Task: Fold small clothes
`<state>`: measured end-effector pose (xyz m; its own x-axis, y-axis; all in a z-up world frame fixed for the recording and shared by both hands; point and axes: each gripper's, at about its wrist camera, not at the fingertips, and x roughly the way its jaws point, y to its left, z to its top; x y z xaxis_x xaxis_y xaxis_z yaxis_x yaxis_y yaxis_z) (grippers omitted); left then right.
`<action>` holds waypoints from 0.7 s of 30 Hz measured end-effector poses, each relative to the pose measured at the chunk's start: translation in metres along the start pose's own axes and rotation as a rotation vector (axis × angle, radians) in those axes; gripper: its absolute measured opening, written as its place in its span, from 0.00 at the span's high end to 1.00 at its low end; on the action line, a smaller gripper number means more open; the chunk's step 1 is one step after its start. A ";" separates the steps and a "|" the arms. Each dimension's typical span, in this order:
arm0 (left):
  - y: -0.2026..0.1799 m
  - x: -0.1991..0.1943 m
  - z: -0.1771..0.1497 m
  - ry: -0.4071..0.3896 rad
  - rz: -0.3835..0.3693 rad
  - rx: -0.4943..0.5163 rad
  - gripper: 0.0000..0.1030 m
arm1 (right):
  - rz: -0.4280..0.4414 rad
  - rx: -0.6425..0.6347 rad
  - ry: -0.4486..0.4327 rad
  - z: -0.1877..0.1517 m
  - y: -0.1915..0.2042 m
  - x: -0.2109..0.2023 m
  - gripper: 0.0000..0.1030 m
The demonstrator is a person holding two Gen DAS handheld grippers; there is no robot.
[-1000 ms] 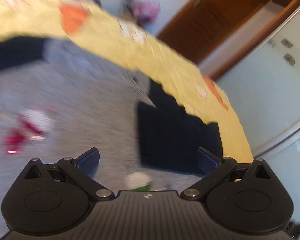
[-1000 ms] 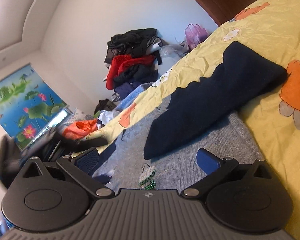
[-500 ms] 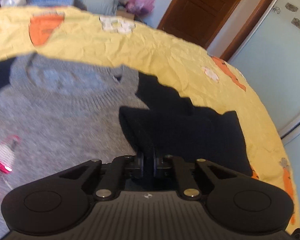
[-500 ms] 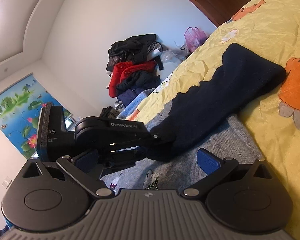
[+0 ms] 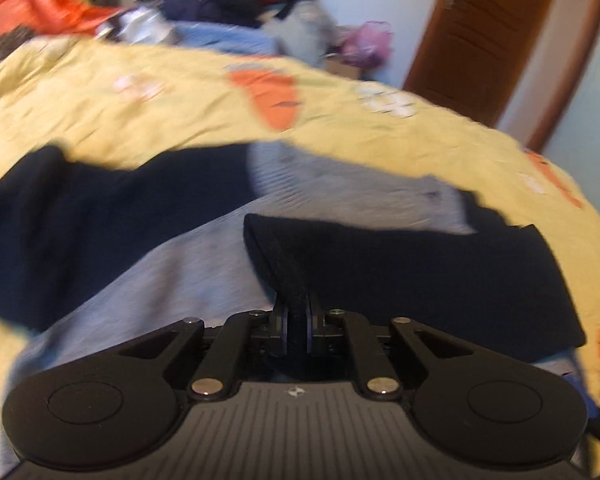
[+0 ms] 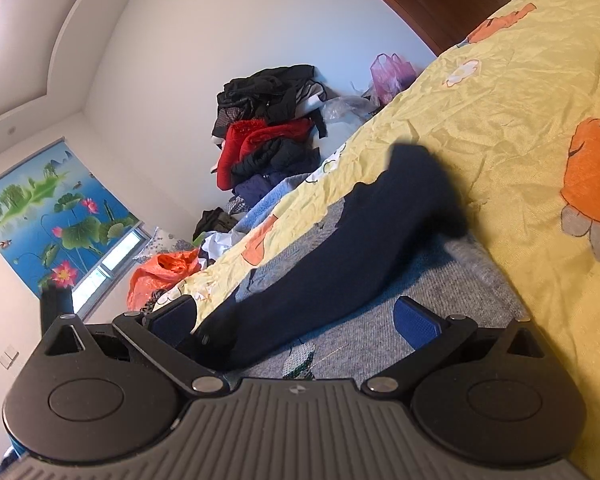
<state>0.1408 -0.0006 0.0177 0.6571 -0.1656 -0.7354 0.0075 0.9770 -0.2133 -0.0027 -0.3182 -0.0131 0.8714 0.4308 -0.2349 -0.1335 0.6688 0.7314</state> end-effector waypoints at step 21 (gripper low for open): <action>-0.047 0.009 -0.036 -0.160 -0.071 0.242 0.15 | -0.005 -0.016 0.011 0.000 0.002 0.001 0.01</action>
<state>0.1186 -0.0527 -0.0020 0.7586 -0.2303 -0.6094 0.2250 0.9705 -0.0867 -0.0025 -0.3168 -0.0121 0.8668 0.4341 -0.2455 -0.1368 0.6804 0.7200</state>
